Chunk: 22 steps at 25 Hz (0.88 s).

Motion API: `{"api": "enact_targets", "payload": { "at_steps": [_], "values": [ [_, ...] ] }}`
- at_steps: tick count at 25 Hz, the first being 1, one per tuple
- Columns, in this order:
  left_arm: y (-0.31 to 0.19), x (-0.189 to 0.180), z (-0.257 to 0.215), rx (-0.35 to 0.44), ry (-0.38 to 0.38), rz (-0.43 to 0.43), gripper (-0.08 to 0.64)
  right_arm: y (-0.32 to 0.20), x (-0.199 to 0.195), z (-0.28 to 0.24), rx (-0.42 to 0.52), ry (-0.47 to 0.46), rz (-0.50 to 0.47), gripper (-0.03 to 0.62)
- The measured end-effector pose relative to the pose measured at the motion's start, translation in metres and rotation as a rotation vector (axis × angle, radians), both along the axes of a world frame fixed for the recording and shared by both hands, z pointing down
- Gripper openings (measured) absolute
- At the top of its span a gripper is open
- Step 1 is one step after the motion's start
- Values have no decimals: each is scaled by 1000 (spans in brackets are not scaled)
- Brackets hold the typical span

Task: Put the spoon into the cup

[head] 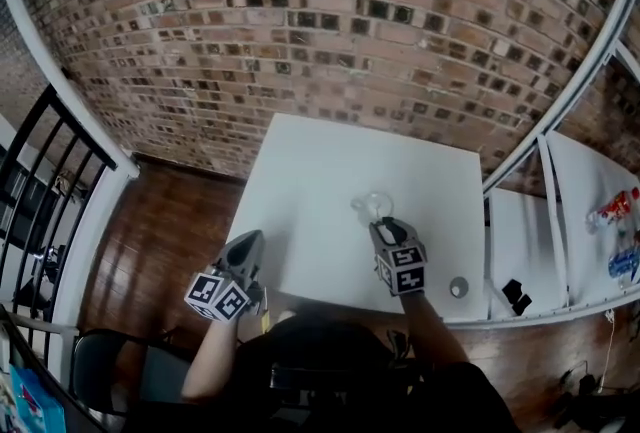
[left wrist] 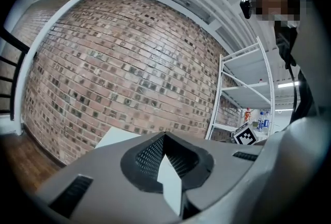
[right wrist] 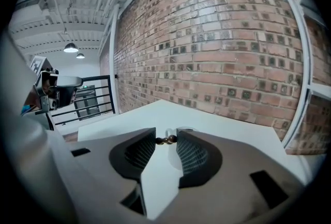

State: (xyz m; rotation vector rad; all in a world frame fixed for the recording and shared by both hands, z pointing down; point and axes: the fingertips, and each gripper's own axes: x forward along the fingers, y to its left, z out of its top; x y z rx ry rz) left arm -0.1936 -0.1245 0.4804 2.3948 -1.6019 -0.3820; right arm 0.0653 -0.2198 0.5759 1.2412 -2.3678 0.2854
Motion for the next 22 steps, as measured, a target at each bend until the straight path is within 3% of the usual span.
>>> {"api": "enact_targets", "payload": {
  "at_steps": [10, 22],
  "values": [
    [11, -12, 1, -10, -7, -41, 5, -18, 4, 19, -110, -113, 57, 132],
    [21, -20, 1, -19, -22, -63, 4, -25, 7, 38, -112, -93, 84, 135]
  ]
}}
